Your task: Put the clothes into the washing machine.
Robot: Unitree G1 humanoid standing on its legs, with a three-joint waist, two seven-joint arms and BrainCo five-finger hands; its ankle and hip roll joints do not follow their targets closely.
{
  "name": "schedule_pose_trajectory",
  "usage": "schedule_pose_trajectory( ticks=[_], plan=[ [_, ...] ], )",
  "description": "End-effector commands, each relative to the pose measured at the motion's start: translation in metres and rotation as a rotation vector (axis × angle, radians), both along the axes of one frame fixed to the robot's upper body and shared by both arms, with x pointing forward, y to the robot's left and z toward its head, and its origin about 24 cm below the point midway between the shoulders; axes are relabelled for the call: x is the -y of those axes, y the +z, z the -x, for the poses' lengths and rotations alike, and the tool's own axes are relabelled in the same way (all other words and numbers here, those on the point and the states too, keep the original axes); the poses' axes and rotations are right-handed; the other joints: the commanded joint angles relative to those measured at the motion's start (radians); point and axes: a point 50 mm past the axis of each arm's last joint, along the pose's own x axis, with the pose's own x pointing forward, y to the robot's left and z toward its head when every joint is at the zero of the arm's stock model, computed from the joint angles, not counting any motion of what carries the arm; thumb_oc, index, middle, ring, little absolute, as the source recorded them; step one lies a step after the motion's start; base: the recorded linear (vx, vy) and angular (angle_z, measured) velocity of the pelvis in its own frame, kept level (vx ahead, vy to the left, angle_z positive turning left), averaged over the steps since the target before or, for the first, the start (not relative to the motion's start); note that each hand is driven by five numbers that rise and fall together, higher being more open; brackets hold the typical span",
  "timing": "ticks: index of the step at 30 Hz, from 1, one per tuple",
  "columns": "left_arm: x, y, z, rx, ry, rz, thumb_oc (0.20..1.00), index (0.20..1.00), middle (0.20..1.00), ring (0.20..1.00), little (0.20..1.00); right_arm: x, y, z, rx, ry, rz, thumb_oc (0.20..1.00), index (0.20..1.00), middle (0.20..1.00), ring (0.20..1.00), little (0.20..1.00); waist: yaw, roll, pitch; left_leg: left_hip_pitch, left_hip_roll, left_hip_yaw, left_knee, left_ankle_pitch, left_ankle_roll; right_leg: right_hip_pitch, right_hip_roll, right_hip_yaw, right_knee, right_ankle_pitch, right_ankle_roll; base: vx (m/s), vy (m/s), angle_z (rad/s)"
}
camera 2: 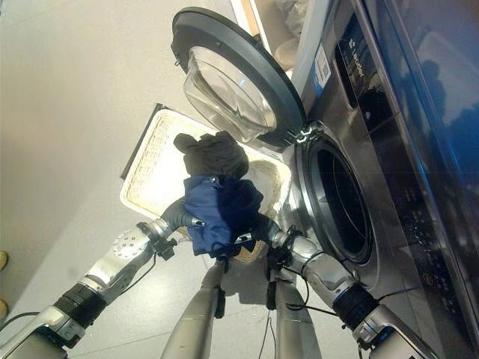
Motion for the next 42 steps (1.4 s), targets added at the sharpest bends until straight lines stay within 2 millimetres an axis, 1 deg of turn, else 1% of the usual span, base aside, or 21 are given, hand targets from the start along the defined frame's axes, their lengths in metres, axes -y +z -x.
schedule_pose_trajectory(
  ticks=[1, 2, 3, 5, 6, 7, 8, 9, 15, 16, 19, 24, 28, 29, 30, 31, 32, 33, 36, 39, 42],
  plan=[
    [0.023, 0.027, 0.006, 0.095, -0.119, 0.086, 0.200, 0.200, 0.200, 0.200, 0.200, -0.030, 0.013, 0.021, -0.038, 0.193, -0.128, 1.000, 1.000, 1.000, 1.000, 1.000, -0.046, -0.005, -0.012, 0.012, -0.074, 0.080, 0.035, -0.053, 0.037, 0.091, -0.020, -0.017, -0.215, 0.139, 0.084, 0.01, -0.002, -0.05],
    [0.025, 0.026, 0.006, 0.086, -0.129, 0.076, 0.200, 0.200, 0.200, 0.200, 0.200, -0.032, 0.010, 0.025, -0.095, 0.211, -0.170, 0.363, 0.363, 0.363, 0.363, 0.363, -0.047, -0.005, -0.012, 0.012, -0.074, 0.081, 0.031, -0.051, 0.037, 0.088, -0.018, -0.016, -0.219, 0.143, 0.084, 0.01, -0.003, -0.03],
    [0.026, 0.026, 0.006, 0.084, -0.129, 0.071, 0.200, 0.200, 0.200, 0.200, 0.200, -0.033, 0.009, 0.026, -0.108, 0.216, -0.183, 0.200, 0.200, 0.200, 0.200, 0.200, -0.047, -0.005, -0.012, 0.011, -0.073, 0.081, 0.031, -0.051, 0.037, 0.087, -0.018, -0.016, -0.219, 0.144, 0.084, 0.00, 0.000, 0.00],
    [0.027, 0.023, 0.006, 0.076, -0.124, 0.054, 0.200, 0.200, 0.200, 0.200, 0.200, -0.034, 0.006, 0.028, -0.164, 0.215, -0.240, 0.200, 0.200, 0.200, 0.200, 0.200, -0.049, -0.006, -0.012, 0.010, -0.075, 0.082, 0.030, -0.050, 0.038, 0.086, -0.017, -0.015, -0.223, 0.148, 0.085, 0.00, 0.000, 0.00],
    [0.027, 0.022, 0.005, 0.071, -0.114, 0.045, 0.335, 0.335, 0.335, 0.335, 0.335, -0.035, 0.005, 0.029, -0.180, 0.215, -0.262, 0.200, 0.200, 0.200, 0.200, 0.200, -0.049, -0.006, -0.012, 0.008, -0.075, 0.082, 0.030, -0.049, 0.038, 0.083, -0.017, -0.015, -0.225, 0.150, 0.085, 0.01, -0.009, -0.05],
    [0.027, 0.021, 0.005, 0.072, -0.110, 0.042, 0.438, 0.438, 0.438, 0.438, 0.438, -0.035, 0.005, 0.029, -0.183, 0.214, -0.268, 0.200, 0.200, 0.200, 0.200, 0.200, -0.049, -0.006, -0.012, 0.007, -0.075, 0.083, 0.030, -0.049, 0.038, 0.083, -0.017, -0.015, -0.225, 0.150, 0.085, 0.00, -0.003, -0.04],
    [0.027, 0.021, 0.005, 0.072, -0.110, 0.042, 0.438, 0.438, 0.438, 0.438, 0.438, -0.035, 0.005, 0.029, -0.183, 0.214, -0.268, 0.200, 0.200, 0.200, 0.200, 0.200, -0.049, -0.006, -0.012, 0.007, -0.075, 0.083, 0.030, -0.049, 0.038, 0.083, -0.017, -0.015, -0.225, 0.150, 0.085, 0.01, -0.008, -0.06],
    [0.027, 0.017, 0.004, 0.064, -0.075, 0.010, 1.000, 1.000, 1.000, 1.000, 1.000, -0.036, 0.004, 0.030, -0.200, 0.205, -0.302, 0.200, 0.200, 0.200, 0.200, 0.200, -0.049, -0.006, -0.012, 0.006, -0.074, 0.084, 0.027, -0.048, 0.038, 0.081, -0.017, -0.015, -0.228, 0.152, 0.085, 0.01, -0.019, -0.05],
    [0.021, 0.002, -0.002, 0.069, 0.060, -0.159, 1.000, 1.000, 1.000, 1.000, 1.000, -0.040, 0.004, 0.032, -0.258, 0.172, -0.439, 0.200, 0.200, 0.200, 0.200, 0.200, -0.048, -0.003, -0.012, -0.008, -0.076, 0.082, 0.024, -0.043, 0.038, 0.067, -0.016, -0.019, -0.229, 0.156, 0.088, 0.01, -0.025, -0.01],
    [0.017, -0.001, -0.004, 0.084, 0.104, -0.221, 1.000, 1.000, 1.000, 1.000, 1.000, -0.038, 0.003, 0.030, -0.279, 0.143, -0.480, 0.200, 0.200, 0.200, 0.200, 0.200, -0.048, -0.001, -0.012, -0.013, -0.076, 0.081, 0.025, -0.042, 0.038, 0.062, -0.016, -0.021, -0.227, 0.156, 0.088, 0.02, -0.046, -0.02],
    [0.014, -0.004, -0.005, 0.103, 0.130, -0.300, 1.000, 1.000, 1.000, 1.000, 1.000, -0.036, 0.002, 0.028, -0.306, 0.108, -0.534, 0.200, 0.200, 0.200, 0.200, 0.200, -0.047, 0.003, -0.012, -0.023, -0.077, 0.081, 0.027, -0.040, 0.039, 0.054, -0.018, -0.024, -0.224, 0.155, 0.088, 0.01, -0.037, -0.05],
    [0.012, -0.009, -0.005, 0.102, 0.137, -0.347, 1.000, 1.000, 1.000, 1.000, 1.000, -0.030, 0.000, 0.022, -0.339, 0.046, -0.626, 0.200, 0.200, 0.200, 0.200, 0.200, -0.046, 0.008, -0.012, -0.032, -0.077, 0.081, 0.031, -0.040, 0.037, 0.046, -0.020, -0.027, -0.217, 0.152, 0.087, 0.02, -0.031, -0.06],
    [-0.003, -0.015, -0.011, 0.113, 0.351, -0.359, 1.000, 1.000, 1.000, 1.000, 1.000, -0.022, -0.001, 0.014, -0.354, -0.065, -0.790, 0.200, 0.200, 0.200, 0.200, 0.200, -0.046, 0.015, -0.012, -0.047, -0.079, 0.080, 0.042, -0.041, 0.036, 0.032, -0.022, -0.028, -0.205, 0.148, 0.086, 0.02, -0.027, -0.02],
    [-0.003, -0.015, -0.011, 0.113, 0.351, -0.359, 1.000, 1.000, 1.000, 1.000, 1.000, -0.022, -0.001, 0.014, -0.354, -0.065, -0.790, 0.200, 0.200, 0.200, 0.200, 0.200, -0.046, 0.015, -0.012, -0.047, -0.079, 0.080, 0.042, -0.041, 0.036, 0.032, -0.022, -0.028, -0.205, 0.148, 0.086, 0.02, -0.033, -0.02],
    [-0.010, -0.016, -0.014, 0.120, 0.450, -0.345, 1.000, 1.000, 1.000, 1.000, 1.000, -0.018, 0.000, 0.010, -0.350, -0.109, -0.853, 0.200, 0.200, 0.200, 0.200, 0.200, -0.045, 0.017, -0.012, -0.052, -0.080, 0.079, 0.045, -0.041, 0.036, 0.026, -0.023, -0.028, -0.199, 0.146, 0.086, 0.04, -0.055, -0.03],
    [-0.026, -0.014, -0.017, 0.177, 0.653, -0.266, 1.000, 1.000, 1.000, 1.000, 1.000, -0.009, -0.001, 0.004, -0.315, -0.197, -0.947, 0.200, 0.200, 0.200, 0.200, 0.200, -0.045, 0.020, -0.012, -0.058, -0.082, 0.077, 0.048, -0.041, 0.036, 0.019, -0.022, -0.025, -0.193, 0.141, 0.085, 0.04, -0.055, -0.03],
    [-0.026, -0.014, -0.017, 0.177, 0.653, -0.266, 1.000, 1.000, 1.000, 1.000, 1.000, -0.009, -0.001, 0.004, -0.315, -0.197, -0.947, 0.200, 0.200, 0.200, 0.200, 0.200, -0.045, 0.020, -0.012, -0.058, -0.082, 0.077, 0.048, -0.041, 0.036, 0.019, -0.022, -0.025, -0.193, 0.141, 0.085, 0.05, -0.079, -0.04],
    [-0.037, -0.014, -0.017, 0.129, 0.773, -0.105, 1.000, 1.000, 1.000, 1.000, 1.000, 0.005, -0.001, -0.004, -0.252, -0.316, -1.014, 0.200, 0.200, 0.200, 0.200, 0.200, -0.040, 0.027, -0.012, -0.066, -0.083, 0.076, 0.051, -0.042, 0.037, 0.010, -0.025, -0.028, -0.181, 0.132, 0.085, 0.03, -0.058, -0.05],
    [-0.048, -0.022, -0.012, 0.113, 0.878, -0.008, 1.000, 1.000, 1.000, 1.000, 1.000, 0.023, 0.002, -0.012, -0.168, -0.448, -1.074, 0.200, 0.200, 0.200, 0.200, 0.200, -0.032, 0.041, -0.012, -0.075, -0.086, 0.071, 0.053, -0.042, 0.033, 0.001, -0.029, -0.033, -0.165, 0.122, 0.084, 0.04, -0.051, -0.07],
    [-0.057, -0.035, -0.006, 0.068, 0.974, 0.075, 1.000, 1.000, 1.000, 1.000, 1.000, 0.051, 0.008, -0.023, -0.085, -0.595, -1.160, 0.200, 0.200, 0.200, 0.200, 0.200, -0.025, 0.069, -0.012, -0.078, -0.095, 0.066, 0.058, -0.043, 0.031, -0.010, -0.033, -0.034, -0.142, 0.106, 0.080, 0.05, -0.024, 0.01],
    [-0.059, -0.039, -0.005, 0.052, 0.990, 0.081, 1.000, 1.000, 1.000, 1.000, 1.000, 0.061, 0.009, -0.027, -0.064, -0.649, -1.194, 0.200, 0.200, 0.200, 0.200, 0.200, -0.024, 0.079, -0.012, -0.077, -0.098, 0.066, 0.059, -0.045, 0.030, -0.010, -0.035, -0.033, -0.138, 0.101, 0.080, 0.03, -0.007, 0.01]
  ],
)
